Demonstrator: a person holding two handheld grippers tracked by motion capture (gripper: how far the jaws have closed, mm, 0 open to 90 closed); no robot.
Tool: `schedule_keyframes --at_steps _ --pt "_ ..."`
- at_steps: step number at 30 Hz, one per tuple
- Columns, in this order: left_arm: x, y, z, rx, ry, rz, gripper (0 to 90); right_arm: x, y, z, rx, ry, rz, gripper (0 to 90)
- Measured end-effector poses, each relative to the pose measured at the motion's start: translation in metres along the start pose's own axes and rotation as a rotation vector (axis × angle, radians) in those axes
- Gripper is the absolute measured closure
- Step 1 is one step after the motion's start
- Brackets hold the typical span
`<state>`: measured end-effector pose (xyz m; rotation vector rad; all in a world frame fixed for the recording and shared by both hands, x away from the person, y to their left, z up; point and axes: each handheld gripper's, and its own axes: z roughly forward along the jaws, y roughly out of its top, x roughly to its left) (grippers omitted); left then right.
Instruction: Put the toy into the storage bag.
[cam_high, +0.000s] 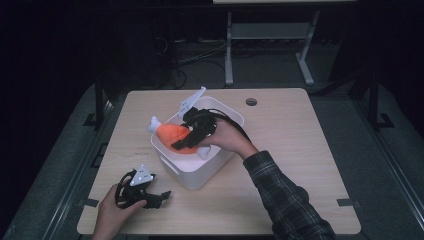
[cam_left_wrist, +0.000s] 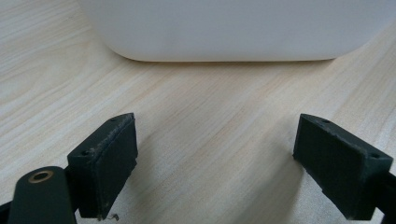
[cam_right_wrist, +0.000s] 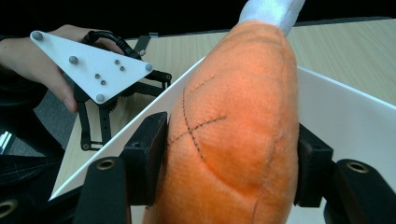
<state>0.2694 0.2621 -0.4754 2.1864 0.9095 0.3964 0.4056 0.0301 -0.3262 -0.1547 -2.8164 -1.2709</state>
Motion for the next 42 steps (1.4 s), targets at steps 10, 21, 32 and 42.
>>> schedule_keyframes --at_steps 10,21,32,42 --pt "0.000 0.000 0.000 0.001 0.000 0.001 12.7 0.001 -0.001 0.005 0.019 0.006 0.000 32.7" --pt "0.000 0.000 0.000 0.000 0.000 0.000 12.7 0.003 -0.001 0.002 0.006 -0.003 0.008 30.5" --pt "0.000 0.000 0.000 0.000 0.000 0.001 12.7 0.005 -0.012 -0.026 -0.031 -0.056 0.031 30.5" --pt "0.000 0.000 0.000 0.000 0.000 0.000 12.7 0.010 -0.035 -0.059 -0.067 -0.114 0.069 29.1"
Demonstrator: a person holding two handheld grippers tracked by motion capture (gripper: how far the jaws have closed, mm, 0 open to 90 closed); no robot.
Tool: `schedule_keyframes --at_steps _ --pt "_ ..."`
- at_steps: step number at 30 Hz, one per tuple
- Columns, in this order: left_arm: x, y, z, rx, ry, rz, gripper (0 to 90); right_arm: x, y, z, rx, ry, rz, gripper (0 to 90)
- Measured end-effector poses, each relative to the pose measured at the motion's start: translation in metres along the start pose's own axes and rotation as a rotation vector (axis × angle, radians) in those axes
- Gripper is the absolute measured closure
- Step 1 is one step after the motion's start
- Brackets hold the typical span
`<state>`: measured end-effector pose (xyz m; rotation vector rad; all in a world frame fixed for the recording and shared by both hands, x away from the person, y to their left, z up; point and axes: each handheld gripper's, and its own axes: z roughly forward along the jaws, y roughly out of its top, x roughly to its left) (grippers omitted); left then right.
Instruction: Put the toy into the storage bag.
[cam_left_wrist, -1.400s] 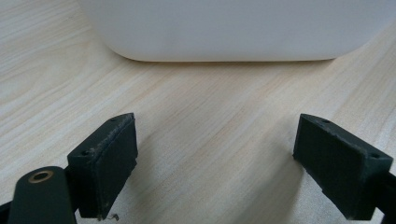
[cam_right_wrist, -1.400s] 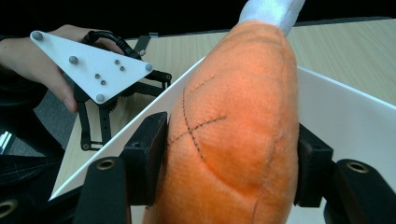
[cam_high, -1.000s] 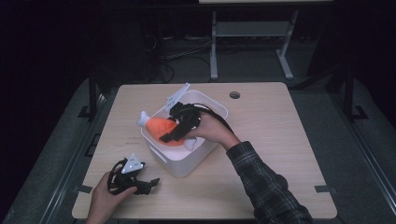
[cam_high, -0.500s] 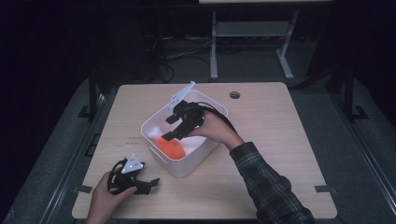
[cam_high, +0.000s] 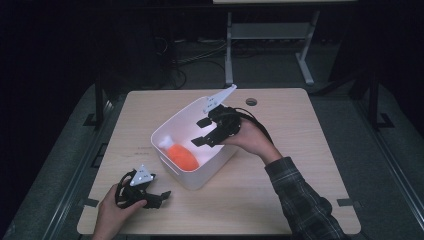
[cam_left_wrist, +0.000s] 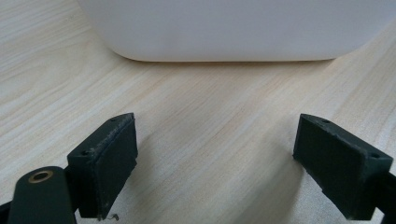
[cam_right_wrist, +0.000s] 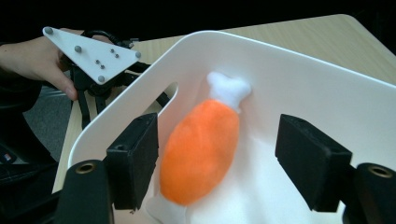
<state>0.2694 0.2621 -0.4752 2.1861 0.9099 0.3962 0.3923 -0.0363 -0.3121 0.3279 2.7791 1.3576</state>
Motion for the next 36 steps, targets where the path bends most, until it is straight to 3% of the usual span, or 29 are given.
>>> schedule_keyframes --at_steps 11,18,26,36 --pt "0.000 0.000 0.000 0.000 0.000 0.000 12.7 0.006 -0.027 -0.032 -0.045 -0.047 0.036 28.3" --pt "0.000 0.000 0.000 0.001 0.001 0.000 12.7 0.016 -0.056 -0.052 -0.064 -0.087 0.060 26.9" --pt "0.000 0.000 0.000 0.001 0.001 0.000 12.7 0.023 -0.083 -0.063 -0.075 -0.120 0.094 23.9" --pt "0.000 0.000 0.000 0.000 0.000 0.000 12.7 0.036 -0.131 -0.065 -0.092 -0.191 0.178 17.7"
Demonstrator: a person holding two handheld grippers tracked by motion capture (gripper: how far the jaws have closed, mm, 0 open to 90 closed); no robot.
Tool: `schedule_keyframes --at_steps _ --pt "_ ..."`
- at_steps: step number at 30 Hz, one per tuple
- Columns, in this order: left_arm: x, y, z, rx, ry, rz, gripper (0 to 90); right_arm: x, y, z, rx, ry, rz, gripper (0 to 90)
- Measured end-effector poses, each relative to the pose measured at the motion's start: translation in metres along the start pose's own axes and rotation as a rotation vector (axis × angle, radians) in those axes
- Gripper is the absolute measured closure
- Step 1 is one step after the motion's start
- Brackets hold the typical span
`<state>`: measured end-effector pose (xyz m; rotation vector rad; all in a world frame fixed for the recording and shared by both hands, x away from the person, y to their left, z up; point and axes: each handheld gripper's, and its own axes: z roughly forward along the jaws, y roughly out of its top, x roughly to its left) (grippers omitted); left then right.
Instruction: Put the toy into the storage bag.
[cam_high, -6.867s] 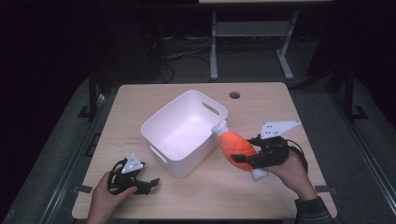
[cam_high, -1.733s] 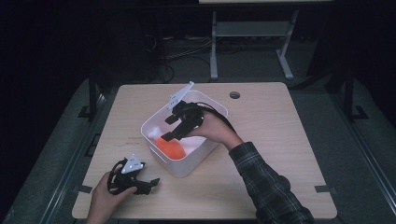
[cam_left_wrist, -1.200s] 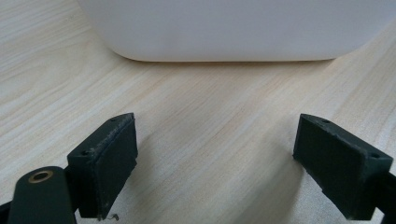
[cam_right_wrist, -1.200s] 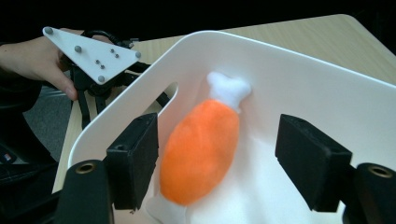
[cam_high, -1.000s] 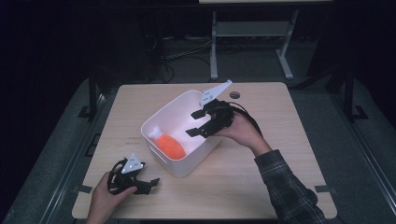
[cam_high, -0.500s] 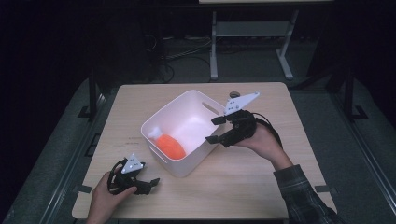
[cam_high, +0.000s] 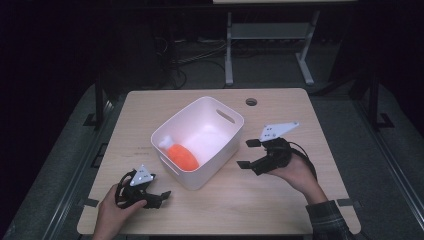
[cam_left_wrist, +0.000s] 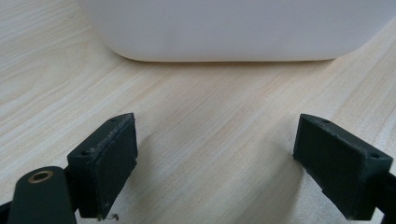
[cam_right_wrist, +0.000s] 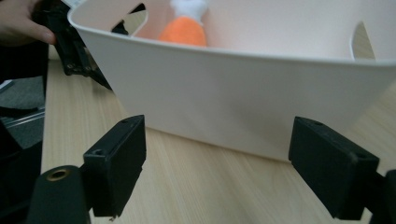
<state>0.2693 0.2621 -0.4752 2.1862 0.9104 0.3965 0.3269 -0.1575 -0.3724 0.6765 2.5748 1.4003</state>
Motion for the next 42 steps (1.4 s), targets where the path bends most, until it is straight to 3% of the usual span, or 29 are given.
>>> schedule_keyframes --at_steps 4,8,21,32,36,42 --pt "0.000 0.000 0.000 0.002 0.000 0.002 12.7 0.002 -0.018 -0.004 -0.009 -0.039 0.035 14.0" --pt "0.000 0.000 0.000 0.004 0.000 0.002 12.7 0.004 -0.035 -0.009 0.003 -0.121 0.054 13.1" --pt "0.000 0.000 0.000 0.003 0.000 0.006 12.7 0.006 -0.091 -0.031 -0.006 -0.210 0.176 10.4" --pt "0.000 0.000 0.000 0.002 0.000 0.006 12.7 0.006 -0.124 -0.042 0.036 -0.263 0.242 7.6" --pt "0.000 0.000 0.000 0.003 0.000 0.006 12.7 0.007 -0.135 -0.042 0.070 -0.316 0.256 2.8" --pt "0.000 0.000 0.000 0.003 0.000 0.005 12.7 0.009 -0.148 -0.041 0.099 -0.362 0.284 2.7"
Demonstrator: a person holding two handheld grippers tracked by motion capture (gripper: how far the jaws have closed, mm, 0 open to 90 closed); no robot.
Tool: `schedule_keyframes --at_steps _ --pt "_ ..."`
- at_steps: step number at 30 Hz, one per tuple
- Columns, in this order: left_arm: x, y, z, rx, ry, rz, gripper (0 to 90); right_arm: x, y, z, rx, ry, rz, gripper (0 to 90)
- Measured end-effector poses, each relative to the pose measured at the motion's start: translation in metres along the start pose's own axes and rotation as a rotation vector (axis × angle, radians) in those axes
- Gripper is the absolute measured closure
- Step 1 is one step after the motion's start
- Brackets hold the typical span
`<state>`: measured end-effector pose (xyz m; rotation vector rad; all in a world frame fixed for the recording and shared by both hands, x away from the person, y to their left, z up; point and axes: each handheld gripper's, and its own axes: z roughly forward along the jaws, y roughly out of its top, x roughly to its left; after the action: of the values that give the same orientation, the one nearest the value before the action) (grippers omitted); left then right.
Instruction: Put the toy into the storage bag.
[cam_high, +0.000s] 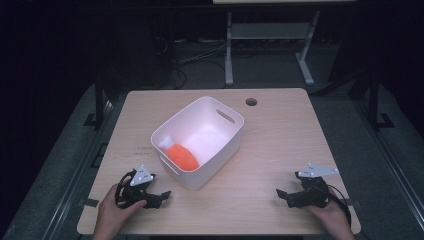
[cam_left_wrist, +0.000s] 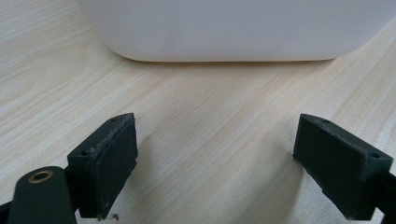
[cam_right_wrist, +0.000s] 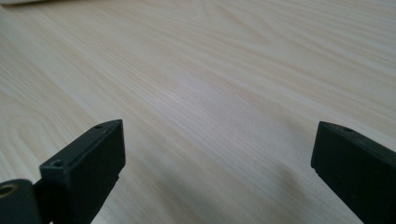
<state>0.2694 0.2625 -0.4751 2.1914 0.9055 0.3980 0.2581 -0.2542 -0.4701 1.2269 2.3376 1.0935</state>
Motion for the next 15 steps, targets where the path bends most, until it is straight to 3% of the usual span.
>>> schedule_keyframes --at_steps 6,15 --pt "0.0000 0.0000 0.0000 -0.001 0.000 0.000 12.7 0.0021 -0.0105 0.0065 0.026 -0.058 0.003 2.5" --pt "0.0000 0.0000 0.0000 0.000 0.000 0.000 12.7 0.0046 -0.0097 0.0086 0.046 -0.079 -0.012 2.0"
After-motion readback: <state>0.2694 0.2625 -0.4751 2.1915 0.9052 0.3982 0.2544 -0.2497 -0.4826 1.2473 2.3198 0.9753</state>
